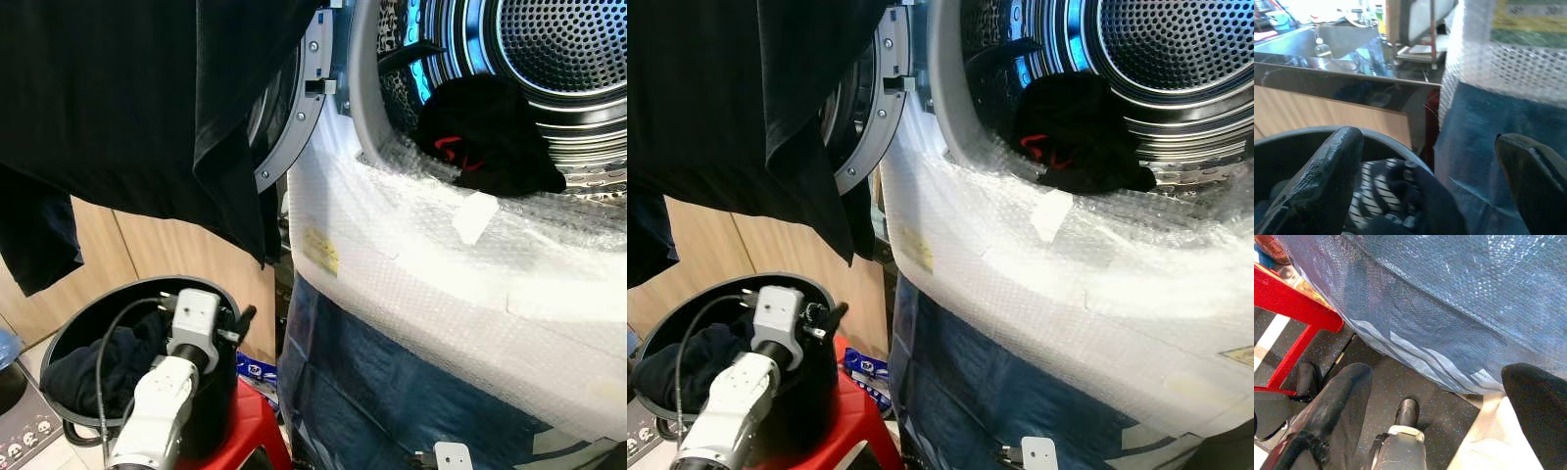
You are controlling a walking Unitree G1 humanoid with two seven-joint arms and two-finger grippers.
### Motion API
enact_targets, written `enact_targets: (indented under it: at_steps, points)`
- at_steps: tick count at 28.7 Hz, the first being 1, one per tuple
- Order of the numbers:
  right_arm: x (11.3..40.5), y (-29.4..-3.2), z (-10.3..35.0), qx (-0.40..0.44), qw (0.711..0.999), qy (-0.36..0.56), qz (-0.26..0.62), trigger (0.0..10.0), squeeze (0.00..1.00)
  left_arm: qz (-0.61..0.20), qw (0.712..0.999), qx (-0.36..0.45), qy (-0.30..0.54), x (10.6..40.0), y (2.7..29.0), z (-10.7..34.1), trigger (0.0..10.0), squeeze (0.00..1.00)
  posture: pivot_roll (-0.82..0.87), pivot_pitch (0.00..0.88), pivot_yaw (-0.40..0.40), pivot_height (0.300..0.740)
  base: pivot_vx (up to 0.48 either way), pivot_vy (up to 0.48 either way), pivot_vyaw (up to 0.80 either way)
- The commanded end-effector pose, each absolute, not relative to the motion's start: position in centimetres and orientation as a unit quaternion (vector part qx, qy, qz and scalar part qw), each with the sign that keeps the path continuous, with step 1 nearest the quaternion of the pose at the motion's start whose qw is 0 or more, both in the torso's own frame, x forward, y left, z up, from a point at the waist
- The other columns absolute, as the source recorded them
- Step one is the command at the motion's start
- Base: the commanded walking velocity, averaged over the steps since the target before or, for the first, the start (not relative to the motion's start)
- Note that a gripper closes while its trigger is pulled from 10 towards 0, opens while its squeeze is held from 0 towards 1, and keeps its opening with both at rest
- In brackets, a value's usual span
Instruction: Clothes washing
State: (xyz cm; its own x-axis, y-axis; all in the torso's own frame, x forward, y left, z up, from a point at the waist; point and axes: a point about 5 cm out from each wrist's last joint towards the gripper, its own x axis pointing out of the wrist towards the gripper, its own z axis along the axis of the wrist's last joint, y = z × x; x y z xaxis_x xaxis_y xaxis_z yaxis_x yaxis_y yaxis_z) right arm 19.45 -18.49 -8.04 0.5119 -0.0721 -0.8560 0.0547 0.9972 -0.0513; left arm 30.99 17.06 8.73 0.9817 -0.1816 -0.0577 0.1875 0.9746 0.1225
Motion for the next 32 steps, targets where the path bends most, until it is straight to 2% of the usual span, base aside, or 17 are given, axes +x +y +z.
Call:
enact_targets:
  at_steps: [1,5,16,22,23,24,25,32]
  points:
    - [19.2,-18.9,-8.1,-0.021,0.867,0.497,-0.034,10.0,0.00,-0.107,0.991,0.078,0.019,30.7,16.5,8.6,10.0,1.00,0.11,0.000,-0.048,0.740,0.000,0.000,0.00]
    - [18.9,-19.0,-8.2,-0.020,0.866,0.498,-0.035,10.0,0.00,-0.110,0.991,0.076,0.013,29.9,16.3,8.6,10.0,1.00,0.11,0.000,-0.034,0.740,0.000,0.000,0.00]
    - [18.7,-19.0,-8.3,-0.012,0.866,0.498,-0.039,10.0,0.00,-0.033,0.998,0.040,0.019,27.9,17.1,8.4,10.0,1.00,0.12,0.000,-0.017,0.740,0.000,0.000,0.00]
    - [18.9,-19.0,-8.3,-0.027,0.868,0.496,-0.033,10.0,0.00,0.000,0.999,0.045,0.031,27.9,17.9,8.3,10.0,1.00,0.12,0.000,-0.017,0.740,0.000,0.000,0.00]
    - [18.9,-19.0,-8.2,-0.028,0.868,0.495,-0.032,10.0,0.00,0.010,0.999,0.036,0.034,27.9,18.1,8.2,10.0,0.56,0.12,0.000,-0.017,0.740,0.000,0.000,0.00]
    - [18.9,-19.0,-8.2,-0.029,0.868,0.495,-0.031,10.0,0.00,0.020,0.999,0.026,0.037,28.0,18.3,8.2,10.0,0.56,0.12,0.000,-0.017,0.740,0.000,0.000,0.00]
    - [19.0,-18.9,-8.2,-0.032,0.868,0.494,-0.027,10.0,0.00,0.041,0.998,0.018,0.043,28.1,18.9,8.2,10.0,0.00,0.12,0.000,-0.019,0.740,0.000,0.000,0.00]
    - [19.0,-18.8,-8.2,-0.050,0.868,0.494,-0.014,10.0,0.00,0.039,0.997,0.032,0.050,28.7,18.9,8.3,10.0,0.00,0.12,0.000,-0.031,0.740,0.000,0.000,0.00]
